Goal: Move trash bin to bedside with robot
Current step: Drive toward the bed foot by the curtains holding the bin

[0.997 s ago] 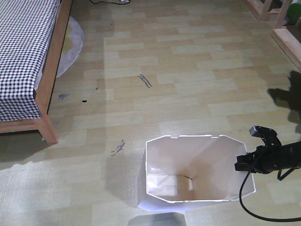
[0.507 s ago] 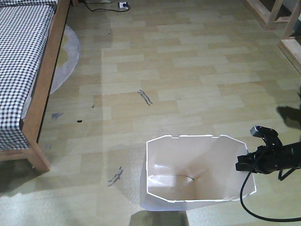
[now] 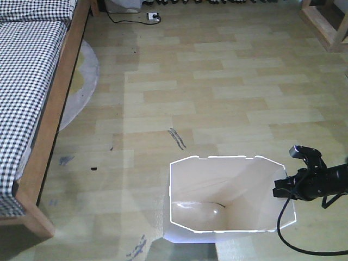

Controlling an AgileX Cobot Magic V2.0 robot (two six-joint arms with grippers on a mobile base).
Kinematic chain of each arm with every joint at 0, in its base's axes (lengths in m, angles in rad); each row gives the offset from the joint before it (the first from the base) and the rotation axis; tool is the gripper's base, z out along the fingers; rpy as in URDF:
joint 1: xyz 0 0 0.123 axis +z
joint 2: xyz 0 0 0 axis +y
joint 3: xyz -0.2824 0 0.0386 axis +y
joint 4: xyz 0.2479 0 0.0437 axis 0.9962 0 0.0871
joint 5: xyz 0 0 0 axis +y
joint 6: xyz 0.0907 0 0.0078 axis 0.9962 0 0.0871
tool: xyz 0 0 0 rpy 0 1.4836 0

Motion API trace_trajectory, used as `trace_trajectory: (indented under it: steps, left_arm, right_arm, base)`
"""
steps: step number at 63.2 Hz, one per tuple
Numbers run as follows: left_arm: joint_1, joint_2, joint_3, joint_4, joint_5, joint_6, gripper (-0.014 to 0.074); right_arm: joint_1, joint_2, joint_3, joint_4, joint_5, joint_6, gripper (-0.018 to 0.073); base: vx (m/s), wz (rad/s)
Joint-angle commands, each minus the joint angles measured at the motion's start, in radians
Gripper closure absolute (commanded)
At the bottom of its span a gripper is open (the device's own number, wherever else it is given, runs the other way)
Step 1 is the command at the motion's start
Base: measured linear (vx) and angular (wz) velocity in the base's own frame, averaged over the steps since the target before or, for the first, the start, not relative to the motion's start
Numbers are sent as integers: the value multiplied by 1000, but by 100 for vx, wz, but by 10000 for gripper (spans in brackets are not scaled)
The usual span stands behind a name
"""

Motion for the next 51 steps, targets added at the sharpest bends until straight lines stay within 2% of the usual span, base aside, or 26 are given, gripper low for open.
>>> trace_trajectory:
  steps: [1, 51]
  left_arm:
    - [-3, -10, 28, -3, -78, -9, 602]
    - [-3, -10, 28, -3, -78, -9, 602]
  right_arm:
    - [-5, -69, -8, 41, 237, 3, 565]
    - [-5, -69, -8, 41, 237, 3, 565]
  base:
    - [43, 9]
    - [43, -1]
